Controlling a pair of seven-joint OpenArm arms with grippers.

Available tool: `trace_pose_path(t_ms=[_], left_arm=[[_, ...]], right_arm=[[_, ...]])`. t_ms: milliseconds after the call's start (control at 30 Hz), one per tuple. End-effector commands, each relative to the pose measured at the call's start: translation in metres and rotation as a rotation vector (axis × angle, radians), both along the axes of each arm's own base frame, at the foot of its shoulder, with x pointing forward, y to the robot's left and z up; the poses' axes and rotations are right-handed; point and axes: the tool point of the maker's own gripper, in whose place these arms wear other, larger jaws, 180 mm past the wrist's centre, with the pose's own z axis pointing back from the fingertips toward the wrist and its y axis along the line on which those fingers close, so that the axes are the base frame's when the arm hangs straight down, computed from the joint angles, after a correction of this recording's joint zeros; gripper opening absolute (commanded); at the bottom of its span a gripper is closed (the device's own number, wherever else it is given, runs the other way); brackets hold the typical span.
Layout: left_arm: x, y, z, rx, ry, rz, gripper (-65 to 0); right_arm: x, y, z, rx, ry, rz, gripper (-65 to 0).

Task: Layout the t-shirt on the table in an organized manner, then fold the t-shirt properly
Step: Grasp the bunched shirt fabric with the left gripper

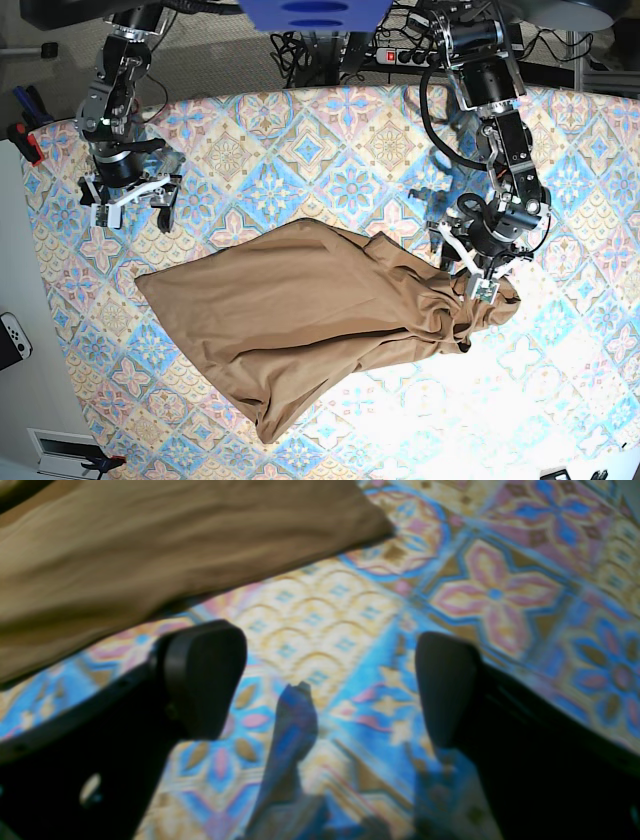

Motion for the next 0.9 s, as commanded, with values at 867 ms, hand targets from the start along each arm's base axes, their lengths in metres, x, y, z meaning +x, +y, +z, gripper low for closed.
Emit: trace_pose_path(t_ms=[867], left_arm=[[0.054,-0.016,-0.006,-0.070,-0.094,-0.056,-37.9]], right_arm=[[0.005,-0.006,0.014,-0.014,-0.051,-0.002,-11.0]])
